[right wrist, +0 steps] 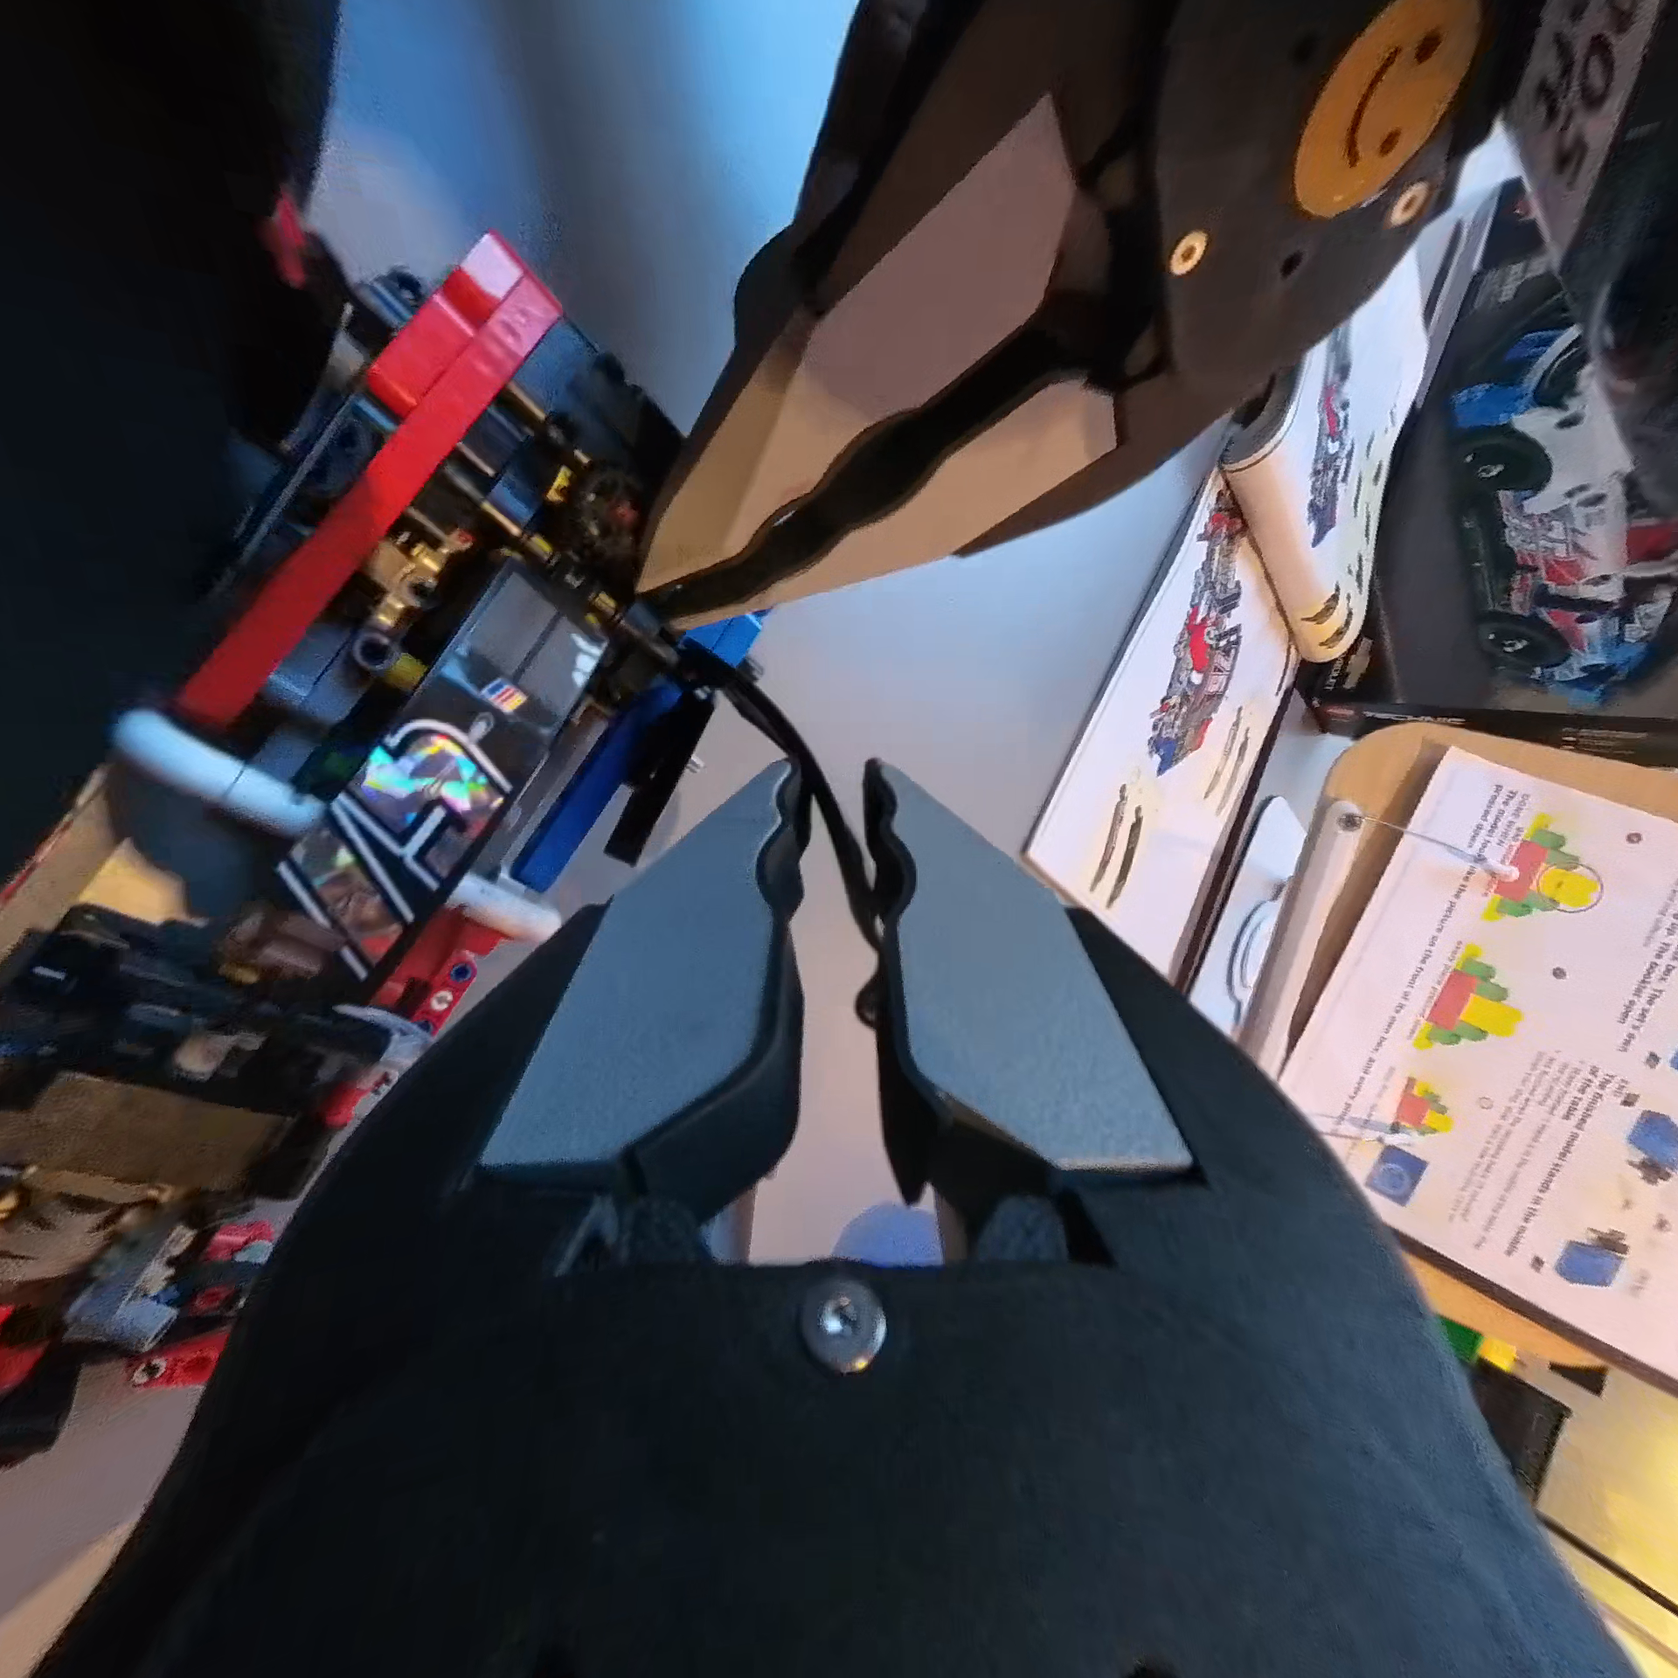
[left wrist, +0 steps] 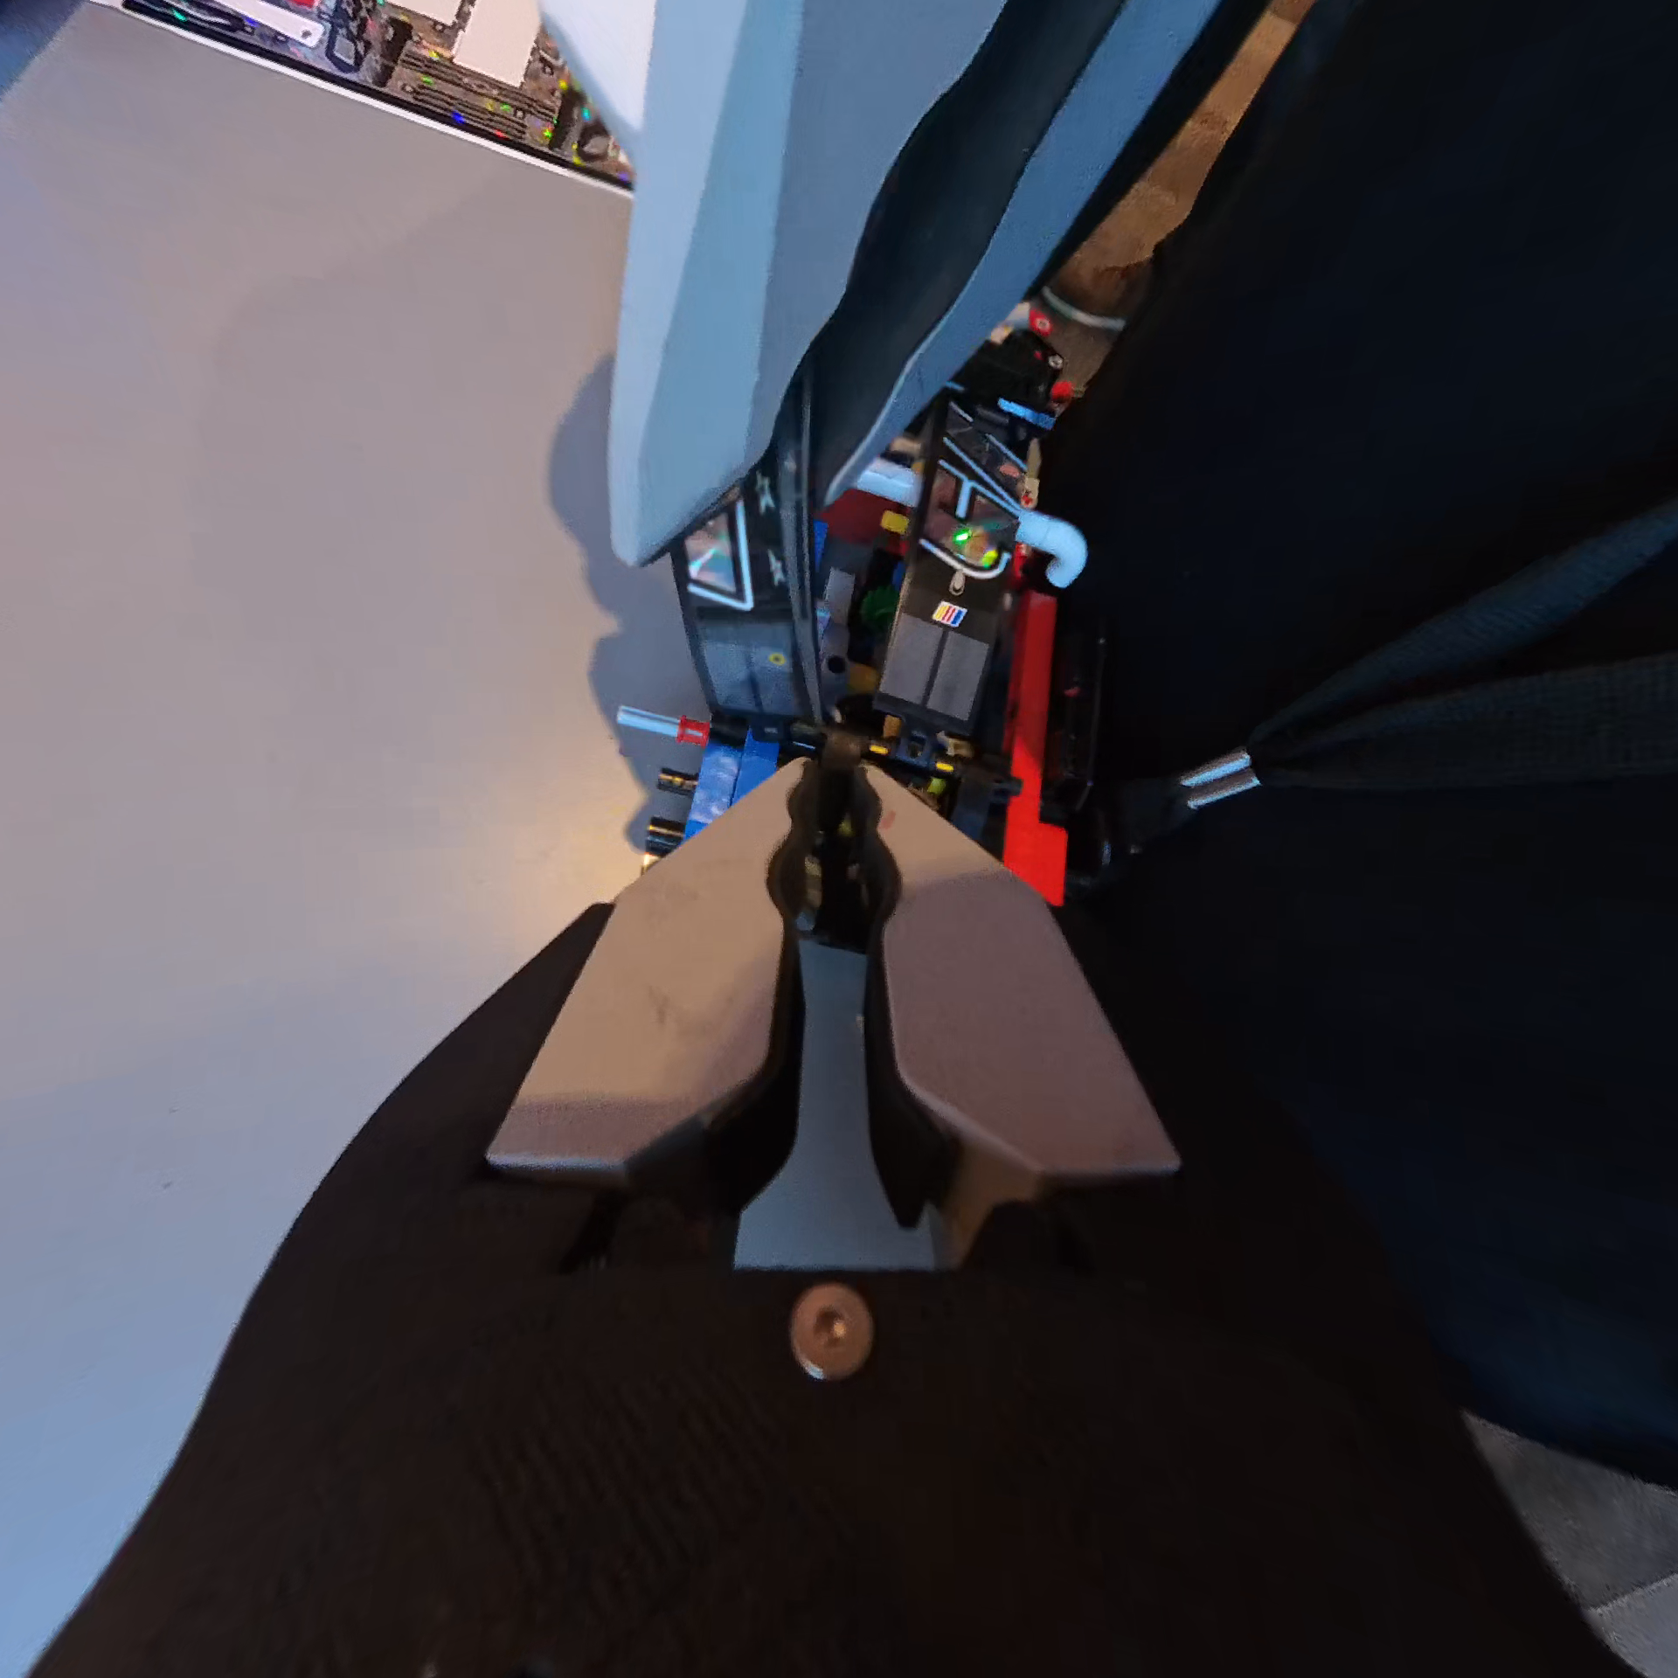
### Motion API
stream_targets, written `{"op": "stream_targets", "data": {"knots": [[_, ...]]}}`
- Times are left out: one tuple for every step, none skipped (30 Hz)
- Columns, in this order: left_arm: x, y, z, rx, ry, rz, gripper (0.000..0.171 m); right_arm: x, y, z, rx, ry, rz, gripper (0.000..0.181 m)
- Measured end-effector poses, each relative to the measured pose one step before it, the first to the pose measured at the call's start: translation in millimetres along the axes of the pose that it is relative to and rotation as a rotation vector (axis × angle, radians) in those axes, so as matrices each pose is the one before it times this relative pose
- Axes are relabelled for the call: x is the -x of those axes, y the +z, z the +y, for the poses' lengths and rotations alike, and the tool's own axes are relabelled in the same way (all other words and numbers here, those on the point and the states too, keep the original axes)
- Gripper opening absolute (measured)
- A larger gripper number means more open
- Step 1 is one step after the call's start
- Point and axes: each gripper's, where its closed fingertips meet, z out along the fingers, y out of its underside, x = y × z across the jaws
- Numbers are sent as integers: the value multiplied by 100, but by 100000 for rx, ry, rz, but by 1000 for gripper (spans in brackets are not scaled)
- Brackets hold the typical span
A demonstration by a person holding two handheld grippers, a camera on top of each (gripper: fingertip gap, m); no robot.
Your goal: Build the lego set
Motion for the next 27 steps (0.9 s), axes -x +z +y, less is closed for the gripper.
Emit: {"op": "stream_targets", "data": {"knots": [[44, -172, 149, 947, 476, -724, 3, 54, 16, 114, 1054, -493, -1217, 8], [227, -300, 148, 344, 780, -2123, 3, 328, -74, 466, 78, -141, -585, 5], [285, -328, -39, -1398, 839, -2615, 3, 402, -104, 583, -986, 91, 758, 5], [28, -201, -195, -1882, -516, -179, 3, 300, -94, 413, -1297, 54, 1325, 5], [-84, 137, -48, -456, -496, 660, 3, 120, -36, 57, -834, 785, 527, 4], [-175, 436, 251, 1957, -92, 1340, 4, -186, 99, -297, -17, 1105, 333, 4], [-201, 217, -152, -279, -489, 1778, 3, -563, 128, -559, -45, 403, 1753, 5], [16, -22, -6, 463, -310, 386, 3, -490, 140, -469, 504, -413, 1133, 6], [87, -141, 91, 468, 239, -738, 3, -230, 151, -23, 2171, -674, 365, 7], [132, -219, 146, 166, 165, -1208, 3, 99, -12, 190, 889, -1365, -328, 7], [173, -234, 118, -615, -566, -1021, 3, 287, -70, 439, 281, -944, -159, 5], [129, -190, -51, -1890, -1093, -357, 3, 355, -74, 518, 32, 972, -81, 3], [24, -48, 31, -820, -1110, 476, 0, 383, -109, 382, -425, 2049, -488, 4], [118, 183, 674, 3703, 859, -553, 0, 85, -116, 188, -553, 1703, 344, 3], [-114, 192, -283, -2080, -564, 553, 0, -238, -44, -77, -803, 997, 1124, 3], [-56, 172, -79, -42, 45, 481, 0, -413, 69, -408, -1023, 530, 1347, 4], [-9, 17, -37, 602, -89, 514, 0, -365, 110, -487, -208, -614, 763, 7], [71, -67, -58, 362, -363, 245, 0, -245, 135, -221, 1013, -1352, 253, 7], [187, -144, -128, -659, 243, -980, 0, -127, 109, -62, 523, -1375, 134, 8], [185, -172, -48, -529, 491, -1178, 0, -48, 133, 60, 146, -1008, 472, 7], [96, -168, -141, -1054, -134, -420, 0, -77, 142, -19, -188, -677, 1136, 7], [-99, -49, -231, -1381, -458, 1044, 0, -24, 128, -193, -224, -912, 549, 7], [-163, 101, -176, -733, -184, 1386, 0, 1, 64, -212, 613, -985, 63, 6], [-58, 122, -72, 142, 73, 614, 0, 15, -15, -55, 1011, -943, -332, 6], [67, 28, -58, 266, 354, -270, 0, 44, -44, 186, 874, -392, -570, 6], [225, -19, -56, 304, 726, -1826, 0, 53, -55, 284, 267, 336, -243, 6], [295, -86, 14, 434, 1714, -2957, 0, 50, -40, 296, -100, 241, 95, 5]]}}
